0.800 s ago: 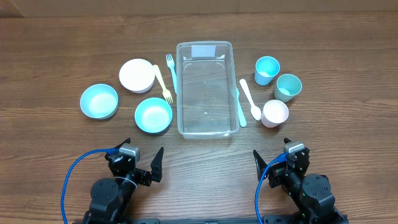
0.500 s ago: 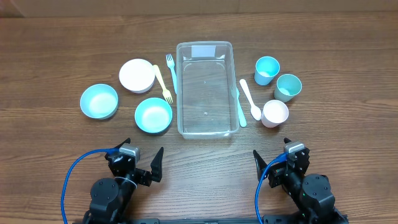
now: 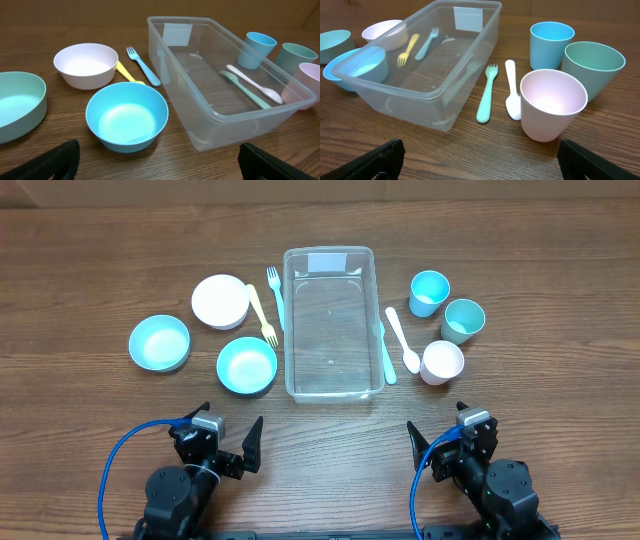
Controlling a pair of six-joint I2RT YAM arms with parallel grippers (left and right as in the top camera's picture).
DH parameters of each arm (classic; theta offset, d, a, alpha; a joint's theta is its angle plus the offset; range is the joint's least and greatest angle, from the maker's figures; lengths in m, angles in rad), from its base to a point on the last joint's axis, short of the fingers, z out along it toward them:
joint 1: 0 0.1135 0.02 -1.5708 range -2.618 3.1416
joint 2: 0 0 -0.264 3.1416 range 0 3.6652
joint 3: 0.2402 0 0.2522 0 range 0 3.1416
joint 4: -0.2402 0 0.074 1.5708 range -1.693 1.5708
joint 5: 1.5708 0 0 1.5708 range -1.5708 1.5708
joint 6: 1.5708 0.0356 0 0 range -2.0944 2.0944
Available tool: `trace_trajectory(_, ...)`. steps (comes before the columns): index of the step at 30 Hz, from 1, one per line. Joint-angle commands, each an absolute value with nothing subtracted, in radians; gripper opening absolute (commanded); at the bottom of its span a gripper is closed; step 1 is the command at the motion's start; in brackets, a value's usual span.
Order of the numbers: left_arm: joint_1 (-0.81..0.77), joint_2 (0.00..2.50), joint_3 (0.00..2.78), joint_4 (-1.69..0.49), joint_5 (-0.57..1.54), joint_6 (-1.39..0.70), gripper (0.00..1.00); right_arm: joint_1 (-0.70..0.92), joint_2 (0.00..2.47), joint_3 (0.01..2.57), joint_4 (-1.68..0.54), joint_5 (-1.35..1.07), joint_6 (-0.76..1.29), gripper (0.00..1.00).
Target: Pack container
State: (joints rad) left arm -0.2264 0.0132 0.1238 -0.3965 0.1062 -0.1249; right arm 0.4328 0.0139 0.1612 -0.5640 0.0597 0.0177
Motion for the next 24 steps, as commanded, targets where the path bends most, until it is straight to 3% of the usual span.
trace_trajectory(1, -0.221, 0.004, 0.117, -0.395, 0.123, -0.135, 1.00, 0.439, 0.003, 0.150, -0.562, 0.066, 0.010, 1.00)
trace_trajectory(15, -0.221, 0.004, 0.117, -0.395, 0.123, -0.135, 1.00, 0.439, 0.003, 0.150, -0.561, 0.065, 0.011, 1.00)
trace_trajectory(17, -0.221, 0.004, 0.117, -0.395, 0.123, -0.135, 1.00, 0.439, 0.003, 0.150, -0.540, 0.050, 0.140, 1.00)
trace_trajectory(20, -0.221, 0.004, 0.117, -0.395, 0.123, -0.135, 1.00, 0.439, 0.003, 0.150, -0.492, 0.051, 0.634, 1.00)
trace_trajectory(24, -0.221, 0.004, 0.117, -0.395, 0.123, -0.135, 1.00, 0.439, 0.003, 0.150, -0.453, 0.093, 0.653, 1.00)
